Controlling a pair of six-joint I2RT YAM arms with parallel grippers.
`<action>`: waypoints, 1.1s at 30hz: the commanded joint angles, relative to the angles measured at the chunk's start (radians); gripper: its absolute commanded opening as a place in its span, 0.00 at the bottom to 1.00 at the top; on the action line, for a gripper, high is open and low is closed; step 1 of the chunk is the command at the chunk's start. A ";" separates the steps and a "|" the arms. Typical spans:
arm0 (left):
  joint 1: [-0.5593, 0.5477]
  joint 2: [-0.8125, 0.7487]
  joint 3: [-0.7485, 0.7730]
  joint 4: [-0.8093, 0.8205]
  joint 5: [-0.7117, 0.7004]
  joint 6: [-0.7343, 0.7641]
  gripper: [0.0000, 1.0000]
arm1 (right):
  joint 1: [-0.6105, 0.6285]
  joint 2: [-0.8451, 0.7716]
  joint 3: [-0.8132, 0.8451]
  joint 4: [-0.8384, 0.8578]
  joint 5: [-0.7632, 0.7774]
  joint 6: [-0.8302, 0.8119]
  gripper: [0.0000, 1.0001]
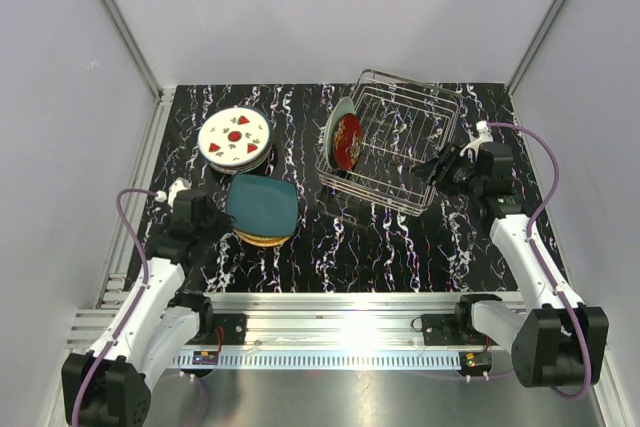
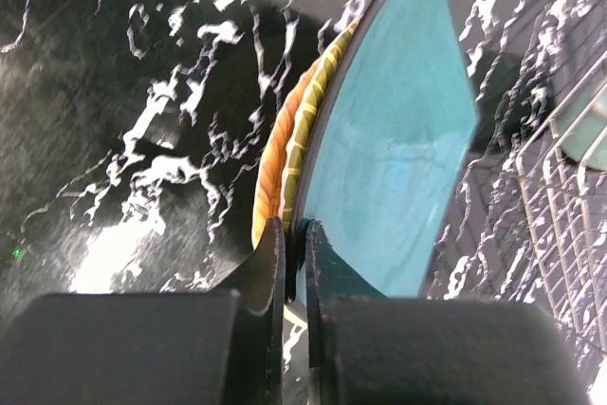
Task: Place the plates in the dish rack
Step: Grab a plate with the left arm
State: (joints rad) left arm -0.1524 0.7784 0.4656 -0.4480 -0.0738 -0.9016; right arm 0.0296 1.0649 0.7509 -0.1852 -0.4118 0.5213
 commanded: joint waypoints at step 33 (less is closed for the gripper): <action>0.004 0.032 0.074 -0.049 -0.029 0.046 0.00 | -0.002 -0.020 0.005 0.018 -0.004 -0.006 0.54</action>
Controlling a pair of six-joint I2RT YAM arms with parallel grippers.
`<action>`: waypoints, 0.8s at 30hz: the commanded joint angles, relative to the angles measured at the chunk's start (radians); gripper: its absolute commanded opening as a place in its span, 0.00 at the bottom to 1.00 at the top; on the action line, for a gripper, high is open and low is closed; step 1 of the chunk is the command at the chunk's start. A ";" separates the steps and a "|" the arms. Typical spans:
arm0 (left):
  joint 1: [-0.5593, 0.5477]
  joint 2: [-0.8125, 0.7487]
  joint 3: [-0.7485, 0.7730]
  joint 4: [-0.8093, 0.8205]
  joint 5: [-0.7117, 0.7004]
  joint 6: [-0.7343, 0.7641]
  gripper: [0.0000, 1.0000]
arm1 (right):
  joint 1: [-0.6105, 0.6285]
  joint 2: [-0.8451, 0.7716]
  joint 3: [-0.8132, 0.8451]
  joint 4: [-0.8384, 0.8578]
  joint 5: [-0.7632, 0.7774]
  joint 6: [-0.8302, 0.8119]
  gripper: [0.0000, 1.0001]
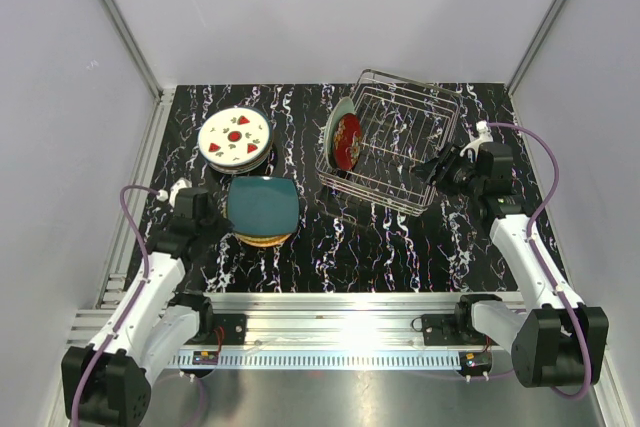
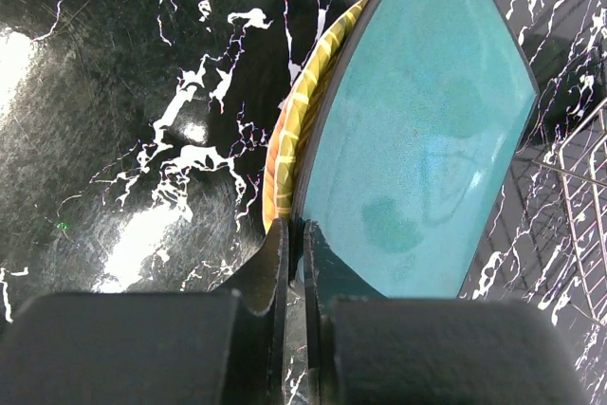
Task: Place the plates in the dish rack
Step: Grab a plate with the left arm
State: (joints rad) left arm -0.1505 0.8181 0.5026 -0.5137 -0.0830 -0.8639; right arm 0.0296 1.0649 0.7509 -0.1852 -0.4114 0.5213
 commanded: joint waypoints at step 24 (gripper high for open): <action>0.002 -0.195 0.206 -0.118 -0.103 0.083 0.00 | 0.000 -0.034 0.004 0.033 -0.055 -0.015 0.54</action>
State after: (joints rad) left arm -0.1509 0.6426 0.6216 -0.6762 -0.1596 -0.8261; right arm 0.0296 1.0557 0.7509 -0.1852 -0.4225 0.5201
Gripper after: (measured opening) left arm 0.034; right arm 0.536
